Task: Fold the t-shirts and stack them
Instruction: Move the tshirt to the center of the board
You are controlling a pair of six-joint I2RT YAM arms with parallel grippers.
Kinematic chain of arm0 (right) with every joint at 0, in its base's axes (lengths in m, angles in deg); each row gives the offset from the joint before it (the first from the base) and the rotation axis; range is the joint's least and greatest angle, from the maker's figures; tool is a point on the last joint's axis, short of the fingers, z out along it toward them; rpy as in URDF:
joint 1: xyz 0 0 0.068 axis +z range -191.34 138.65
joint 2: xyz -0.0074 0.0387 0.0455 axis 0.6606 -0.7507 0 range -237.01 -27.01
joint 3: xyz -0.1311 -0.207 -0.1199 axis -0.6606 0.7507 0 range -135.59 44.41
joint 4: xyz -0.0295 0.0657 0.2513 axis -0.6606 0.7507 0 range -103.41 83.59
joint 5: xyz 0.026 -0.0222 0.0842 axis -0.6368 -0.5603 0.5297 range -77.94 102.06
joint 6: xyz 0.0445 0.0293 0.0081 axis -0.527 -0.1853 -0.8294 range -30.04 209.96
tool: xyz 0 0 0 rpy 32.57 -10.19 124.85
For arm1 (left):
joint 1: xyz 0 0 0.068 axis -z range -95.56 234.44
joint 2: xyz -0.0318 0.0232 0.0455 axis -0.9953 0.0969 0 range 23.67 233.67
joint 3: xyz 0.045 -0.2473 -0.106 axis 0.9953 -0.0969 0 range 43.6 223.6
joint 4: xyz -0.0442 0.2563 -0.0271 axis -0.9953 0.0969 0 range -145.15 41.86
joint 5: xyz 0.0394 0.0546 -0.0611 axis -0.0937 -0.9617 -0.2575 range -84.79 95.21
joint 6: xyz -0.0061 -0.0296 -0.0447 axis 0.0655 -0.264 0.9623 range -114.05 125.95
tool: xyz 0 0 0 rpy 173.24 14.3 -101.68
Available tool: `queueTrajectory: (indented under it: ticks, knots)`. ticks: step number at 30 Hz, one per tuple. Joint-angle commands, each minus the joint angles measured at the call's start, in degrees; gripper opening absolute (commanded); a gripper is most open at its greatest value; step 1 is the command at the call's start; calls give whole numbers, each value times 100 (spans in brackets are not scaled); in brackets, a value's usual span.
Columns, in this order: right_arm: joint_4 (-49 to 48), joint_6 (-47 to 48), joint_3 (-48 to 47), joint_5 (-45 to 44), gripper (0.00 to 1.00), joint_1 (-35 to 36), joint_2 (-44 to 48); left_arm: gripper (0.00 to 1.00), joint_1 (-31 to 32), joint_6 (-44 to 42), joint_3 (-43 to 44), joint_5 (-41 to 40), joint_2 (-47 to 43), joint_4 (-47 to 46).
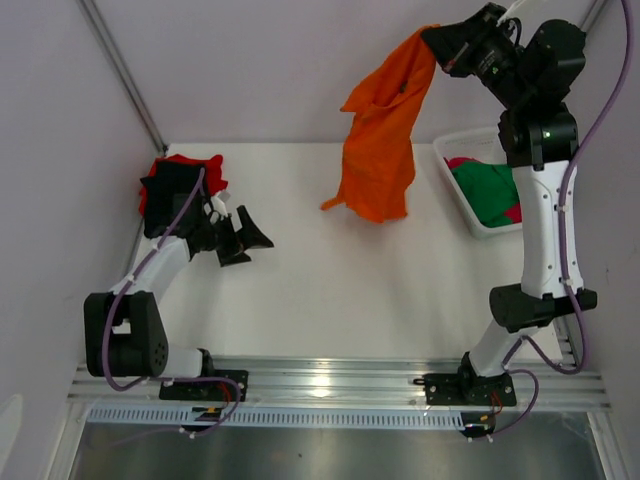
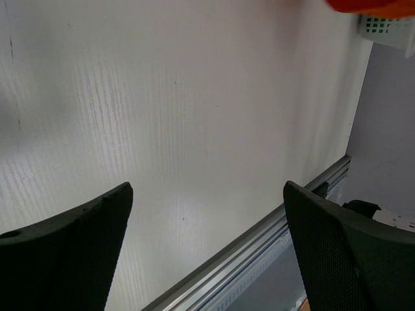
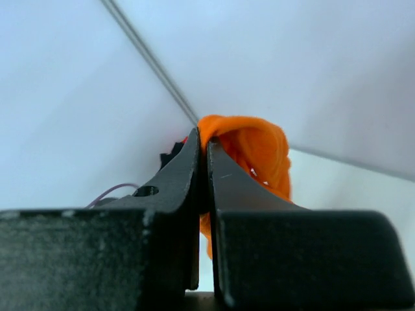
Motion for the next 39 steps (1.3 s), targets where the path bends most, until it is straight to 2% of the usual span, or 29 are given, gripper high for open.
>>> queueTrajectory:
  ticks: [1, 5, 7, 8, 11, 18, 21, 24, 30, 33, 37, 38, 39]
  knots:
    - [-364, -340, 356, -80, 0, 199, 646, 99, 51, -56, 205, 196, 38, -139]
    - [-512, -841, 1814, -854, 0, 428, 1480, 99, 51, -65, 214, 204, 21, -148]
    - [-461, -825, 2446, -1160, 0, 639, 1859, 99, 60, -57, 223, 230, 38, -165]
    - [-164, -650, 2493, -1354, 0, 970, 1903, 99, 51, -48, 214, 239, 38, -174]
    - [304, -438, 2424, -1690, 0, 1639, 1851, 99, 51, -4, 232, 310, 91, -235]
    - [770, -334, 1941, -1312, 0, 2703, 1193, 99, 51, 5, 240, 301, -5, -227]
    - [1156, -113, 1370, -1233, 0, 3046, 832, 99, 60, -4, 232, 222, -84, -218]
    - [1324, 37, 1001, -1067, 0, 3188, 665, 99, 51, 14, 223, 204, -120, -218]
    - [1280, 63, 964, -1180, 0, 3391, 840, 99, 51, 31, 223, 152, -181, -218]
    - [1394, 125, 1209, -1723, 0, 3408, 1024, 99, 51, 31, 223, 90, -208, -209]
    - [1446, -50, 2403, -3453, 0, 3382, 1726, 99, 51, -4, 214, -24, -216, -148]
    - [1534, -155, 2919, -4170, 0, 3286, 1806, 99, 51, -21, 223, -50, -225, -104]
    - [1639, -444, 3177, -4447, 0, 3233, 1885, 99, 51, -47, 206, -77, -225, -95]
